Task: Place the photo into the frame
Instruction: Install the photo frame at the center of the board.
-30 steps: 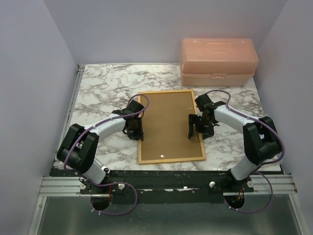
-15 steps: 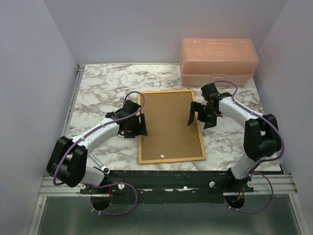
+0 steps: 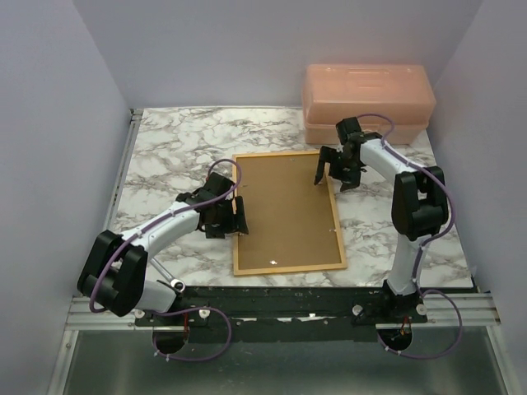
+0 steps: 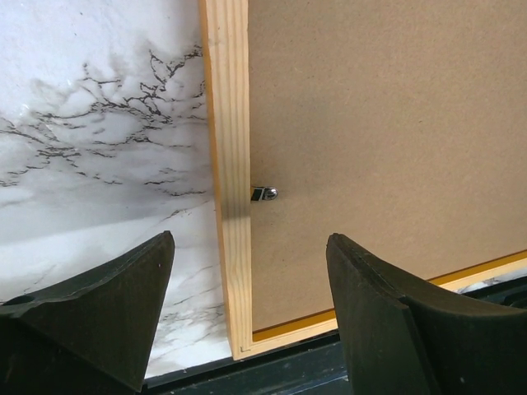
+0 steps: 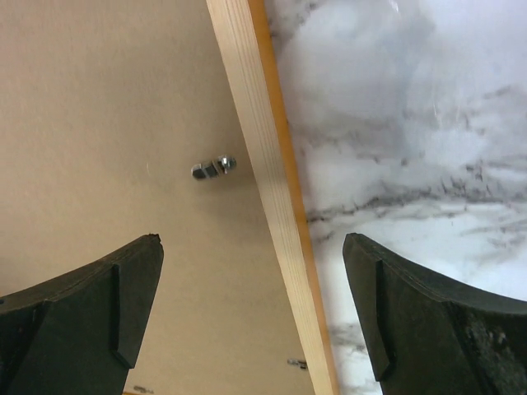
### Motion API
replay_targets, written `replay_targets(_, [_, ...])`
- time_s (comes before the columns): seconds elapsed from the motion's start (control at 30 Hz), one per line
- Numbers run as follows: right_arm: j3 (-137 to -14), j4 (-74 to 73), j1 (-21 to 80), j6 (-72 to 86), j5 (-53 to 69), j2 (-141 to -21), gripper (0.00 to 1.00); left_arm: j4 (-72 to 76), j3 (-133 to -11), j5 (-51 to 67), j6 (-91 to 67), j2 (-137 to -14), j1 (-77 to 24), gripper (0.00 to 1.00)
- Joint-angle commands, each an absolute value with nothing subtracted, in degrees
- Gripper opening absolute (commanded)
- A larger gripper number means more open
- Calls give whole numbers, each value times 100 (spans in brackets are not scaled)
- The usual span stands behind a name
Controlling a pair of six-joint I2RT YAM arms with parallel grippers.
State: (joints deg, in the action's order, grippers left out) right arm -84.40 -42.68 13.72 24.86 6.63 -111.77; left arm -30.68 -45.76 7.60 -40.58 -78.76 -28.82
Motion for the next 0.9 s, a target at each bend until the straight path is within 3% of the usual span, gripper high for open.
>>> replay_targets(0.0, [-8979,-4403,1376,2395,453,-11651,99,-2914,-4396,914,-4104,-7949,-2848,76])
replay_targets(0.3, [-9483,-4366,1378,2729,334,-12262,89,-2876,-4354,908,-4061,-8060,-2848,76])
replay_targets(0.43, [-9525,-4298,1379,2848,316,-12386,69,-2862,-4351,908,-4043,-8093,-2848,75])
replay_targets(0.87, [-8587,-4098,1389,2667,505,-11960,42,-2882,-4359,871,-4016,-8135,-2848,75])
